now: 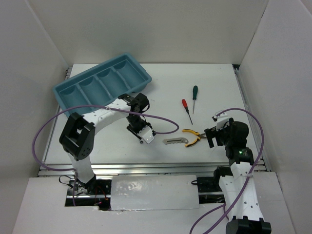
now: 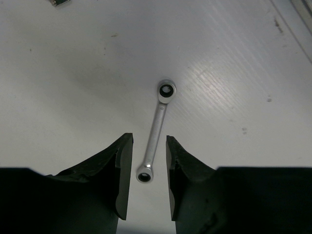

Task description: Sort the tools into containers

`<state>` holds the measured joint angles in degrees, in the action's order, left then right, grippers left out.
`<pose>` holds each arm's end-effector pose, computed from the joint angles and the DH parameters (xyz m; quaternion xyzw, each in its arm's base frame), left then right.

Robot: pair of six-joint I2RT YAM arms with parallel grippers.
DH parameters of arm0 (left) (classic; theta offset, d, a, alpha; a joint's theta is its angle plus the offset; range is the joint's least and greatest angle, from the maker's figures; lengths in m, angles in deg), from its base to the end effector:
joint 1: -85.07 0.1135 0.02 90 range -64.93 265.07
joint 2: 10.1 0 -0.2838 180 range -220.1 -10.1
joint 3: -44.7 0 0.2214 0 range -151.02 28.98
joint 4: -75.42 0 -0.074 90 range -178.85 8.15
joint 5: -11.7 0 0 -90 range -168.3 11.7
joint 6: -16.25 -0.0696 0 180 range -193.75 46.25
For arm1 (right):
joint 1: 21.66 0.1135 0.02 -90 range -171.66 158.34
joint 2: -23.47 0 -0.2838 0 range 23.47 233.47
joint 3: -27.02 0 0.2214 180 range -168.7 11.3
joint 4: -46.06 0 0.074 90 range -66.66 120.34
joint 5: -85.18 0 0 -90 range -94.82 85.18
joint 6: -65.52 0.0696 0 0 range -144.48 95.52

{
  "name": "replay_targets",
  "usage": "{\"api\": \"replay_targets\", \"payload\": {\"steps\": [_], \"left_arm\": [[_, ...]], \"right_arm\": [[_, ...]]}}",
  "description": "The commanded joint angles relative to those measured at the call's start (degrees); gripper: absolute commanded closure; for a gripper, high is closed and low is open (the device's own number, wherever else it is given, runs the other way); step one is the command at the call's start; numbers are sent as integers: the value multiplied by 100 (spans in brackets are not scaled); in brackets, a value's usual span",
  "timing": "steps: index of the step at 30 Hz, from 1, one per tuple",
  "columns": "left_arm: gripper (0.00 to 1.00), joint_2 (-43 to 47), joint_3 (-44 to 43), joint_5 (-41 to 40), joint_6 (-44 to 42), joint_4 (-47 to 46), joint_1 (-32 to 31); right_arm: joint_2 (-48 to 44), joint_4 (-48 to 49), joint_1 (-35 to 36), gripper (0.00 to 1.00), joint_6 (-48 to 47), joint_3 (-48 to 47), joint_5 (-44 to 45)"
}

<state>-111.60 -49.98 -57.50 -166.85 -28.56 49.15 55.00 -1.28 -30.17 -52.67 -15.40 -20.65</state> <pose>0.2396 -0.2041 0.2273 0.8909 0.4123 -0.1288 0.1401 0.1105 0.0027 0.2200 -0.2122 0.8607 -0.0238 0.4622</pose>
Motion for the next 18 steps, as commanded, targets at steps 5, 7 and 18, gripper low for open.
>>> {"api": "replay_targets", "payload": {"steps": [5,7,18], "left_arm": [[58,-959,-454,31,-701,9,33],[59,-1126,-436,-66,-771,-35,41],[57,-1136,-76,-603,-384,-422,208]], "right_arm": [[81,-64,-63,0,23,-301,10],[116,-64,-63,0,23,-310,2],[169,-38,-54,0,41,-318,28]]}}
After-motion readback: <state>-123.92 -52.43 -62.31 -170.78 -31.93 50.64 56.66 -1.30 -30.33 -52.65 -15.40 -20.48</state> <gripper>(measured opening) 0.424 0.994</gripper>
